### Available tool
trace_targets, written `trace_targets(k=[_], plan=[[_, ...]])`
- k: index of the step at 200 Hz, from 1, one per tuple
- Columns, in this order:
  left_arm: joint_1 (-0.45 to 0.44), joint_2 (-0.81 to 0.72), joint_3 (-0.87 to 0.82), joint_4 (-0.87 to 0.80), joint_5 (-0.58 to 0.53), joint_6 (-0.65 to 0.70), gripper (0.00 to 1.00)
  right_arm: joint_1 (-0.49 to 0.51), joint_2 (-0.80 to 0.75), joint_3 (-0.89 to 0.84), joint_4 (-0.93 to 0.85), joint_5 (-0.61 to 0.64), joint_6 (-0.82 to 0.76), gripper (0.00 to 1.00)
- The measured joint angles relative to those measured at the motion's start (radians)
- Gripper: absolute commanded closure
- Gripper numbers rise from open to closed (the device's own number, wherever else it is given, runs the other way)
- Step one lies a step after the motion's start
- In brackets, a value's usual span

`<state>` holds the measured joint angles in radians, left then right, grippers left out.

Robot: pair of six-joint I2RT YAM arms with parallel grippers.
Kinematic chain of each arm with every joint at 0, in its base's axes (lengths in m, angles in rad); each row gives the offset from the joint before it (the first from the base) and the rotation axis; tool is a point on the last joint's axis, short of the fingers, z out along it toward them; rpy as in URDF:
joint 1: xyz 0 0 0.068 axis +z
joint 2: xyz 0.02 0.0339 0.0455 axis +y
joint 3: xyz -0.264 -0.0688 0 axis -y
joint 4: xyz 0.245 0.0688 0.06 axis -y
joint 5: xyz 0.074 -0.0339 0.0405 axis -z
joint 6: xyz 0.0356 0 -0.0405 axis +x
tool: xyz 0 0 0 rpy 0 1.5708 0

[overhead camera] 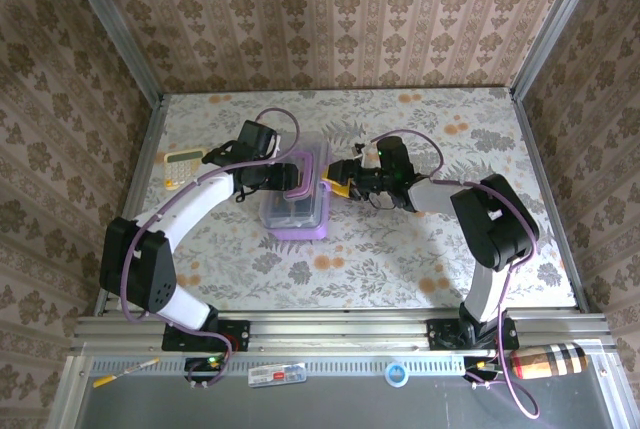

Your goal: Pack the tool kit

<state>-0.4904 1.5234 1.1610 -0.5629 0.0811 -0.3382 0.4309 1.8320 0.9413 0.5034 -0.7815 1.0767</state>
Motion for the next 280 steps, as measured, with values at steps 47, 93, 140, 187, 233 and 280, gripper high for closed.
trace_targets(k=[47,93,140,187,233,280], plan=[[0.000,0.000,0.000,0.003,-0.002,0.003,0.48,0.000,0.000,0.000,-0.011,0.015,-0.004,0.48],[0.000,0.000,0.000,0.003,-0.003,0.003,0.48,0.000,0.000,0.000,-0.013,0.018,-0.004,0.49],[0.000,0.000,0.000,0.003,-0.002,0.003,0.48,-0.002,0.000,-0.001,-0.014,0.018,-0.004,0.50],[0.000,0.000,0.000,0.006,-0.001,0.003,0.48,-0.008,0.000,-0.015,-0.012,0.023,-0.004,0.51],[-0.002,0.000,0.002,0.007,0.001,0.003,0.48,-0.012,0.000,-0.027,-0.007,0.027,-0.005,0.51],[-0.008,0.003,0.007,0.003,-0.005,0.003,0.49,-0.016,0.000,-0.040,0.006,0.032,-0.003,0.51]])
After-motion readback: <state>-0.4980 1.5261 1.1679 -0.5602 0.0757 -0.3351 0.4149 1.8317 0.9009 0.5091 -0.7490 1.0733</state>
